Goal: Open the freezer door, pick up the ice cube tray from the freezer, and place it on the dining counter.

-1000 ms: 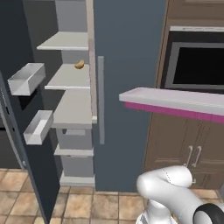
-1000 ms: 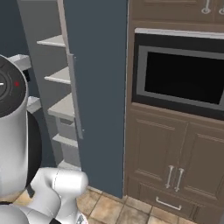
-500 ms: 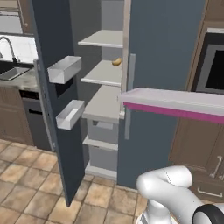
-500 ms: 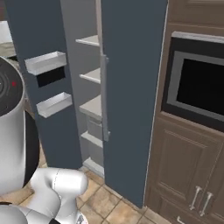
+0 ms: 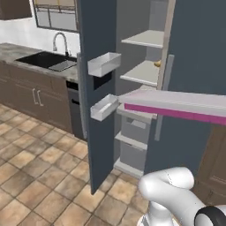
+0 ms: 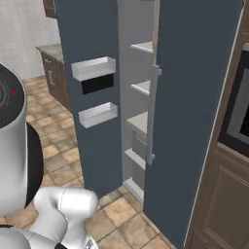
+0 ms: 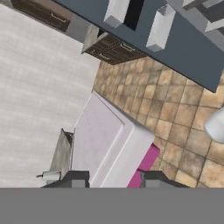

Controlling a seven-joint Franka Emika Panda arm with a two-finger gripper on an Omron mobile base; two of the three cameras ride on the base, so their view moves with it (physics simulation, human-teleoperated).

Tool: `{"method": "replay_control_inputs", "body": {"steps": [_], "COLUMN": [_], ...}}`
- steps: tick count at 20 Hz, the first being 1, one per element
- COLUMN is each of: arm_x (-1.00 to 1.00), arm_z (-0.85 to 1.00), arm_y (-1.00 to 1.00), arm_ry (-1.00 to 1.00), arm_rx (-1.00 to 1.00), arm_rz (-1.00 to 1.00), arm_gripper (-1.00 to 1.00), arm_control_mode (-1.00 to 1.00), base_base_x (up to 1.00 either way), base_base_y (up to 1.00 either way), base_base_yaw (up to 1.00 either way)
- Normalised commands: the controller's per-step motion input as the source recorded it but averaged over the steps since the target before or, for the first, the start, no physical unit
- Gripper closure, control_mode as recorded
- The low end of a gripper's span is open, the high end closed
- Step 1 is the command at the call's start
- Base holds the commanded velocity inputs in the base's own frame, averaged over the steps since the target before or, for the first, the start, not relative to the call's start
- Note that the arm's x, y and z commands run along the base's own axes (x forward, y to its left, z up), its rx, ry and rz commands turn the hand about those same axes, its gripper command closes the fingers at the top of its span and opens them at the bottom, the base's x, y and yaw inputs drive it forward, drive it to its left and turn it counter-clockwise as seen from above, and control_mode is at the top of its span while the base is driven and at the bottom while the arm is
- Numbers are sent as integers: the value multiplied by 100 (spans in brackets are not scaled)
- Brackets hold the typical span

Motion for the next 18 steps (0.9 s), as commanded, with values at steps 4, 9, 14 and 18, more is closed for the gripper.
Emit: {"method": "replay_control_inputs", "body": {"steps": [4,9,14,18], "arm_x": [0,0,0,0], "arm_z": [0,0,0,0], "arm_y": [0,0,0,0], "arm_ry": [0,0,0,0], "arm_rx": [0,0,0,0], "arm_rz": [0,0,0,0], "arm_gripper": [100,100,100,100], "arm_control_mode": [100,100,100,100], "base_base_x": [-24,-31,-39,-36], "base_base_y": [0,6,18,34], "base_base_yaw": [47,44,40,34]}}
